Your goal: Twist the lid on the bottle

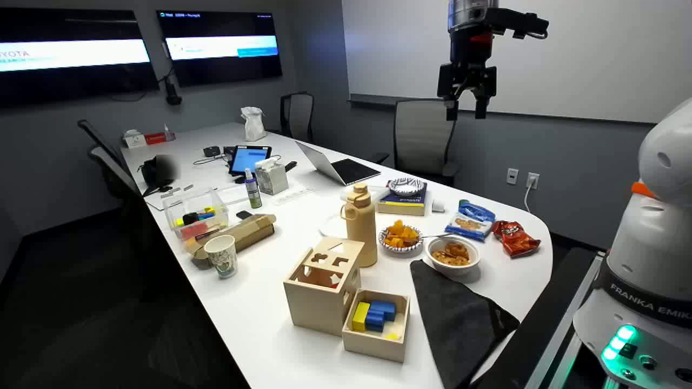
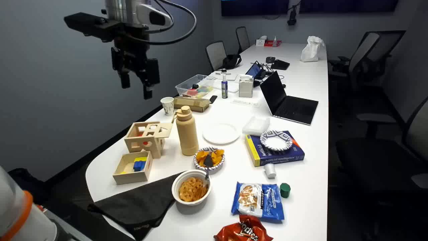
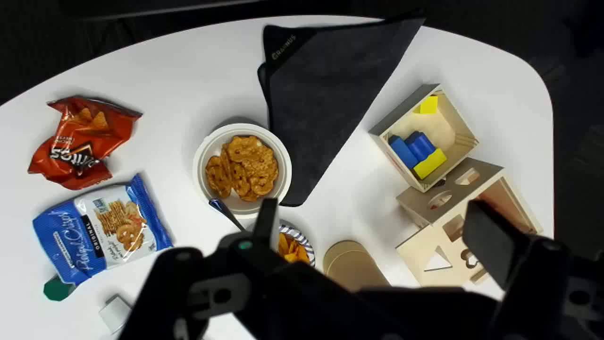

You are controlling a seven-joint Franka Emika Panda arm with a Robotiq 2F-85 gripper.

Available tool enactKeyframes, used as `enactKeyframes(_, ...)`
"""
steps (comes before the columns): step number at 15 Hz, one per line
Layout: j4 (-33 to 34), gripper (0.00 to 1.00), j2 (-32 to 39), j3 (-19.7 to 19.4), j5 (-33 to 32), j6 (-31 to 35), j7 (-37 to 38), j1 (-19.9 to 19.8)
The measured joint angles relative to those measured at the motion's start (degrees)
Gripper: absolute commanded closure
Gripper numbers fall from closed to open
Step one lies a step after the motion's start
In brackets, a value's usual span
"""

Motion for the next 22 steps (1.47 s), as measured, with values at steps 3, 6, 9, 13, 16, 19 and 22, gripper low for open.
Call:
enactKeyframes(3, 0.0, 0.0, -0.01, 0.0, 0.0, 0.01, 0.0, 0.0)
enactKeyframes(6, 0.0, 0.0, -0.01, 0.0, 0.0, 0.01, 0.0, 0.0)
enactKeyframes(9, 0.16, 0.0, 0.76, 0.24, 0.04, 1.55, -0.77, 0.12)
enactKeyframes(13, 2.23, 0.0, 7.09, 1.67, 0.23, 12.09, -2.01, 1.8)
enactKeyframes(16, 5.7, 0.0, 15.44, 4.15, 0.24, 20.13, -1.97, 3.54)
enactKeyframes(19, 11.08, 0.0, 25.3, 6.54, 0.21, 25.2, -1.82, 4.55)
enactKeyframes(22, 16.33, 0.0, 33.52, 7.29, 0.21, 27.03, -1.82, 4.79)
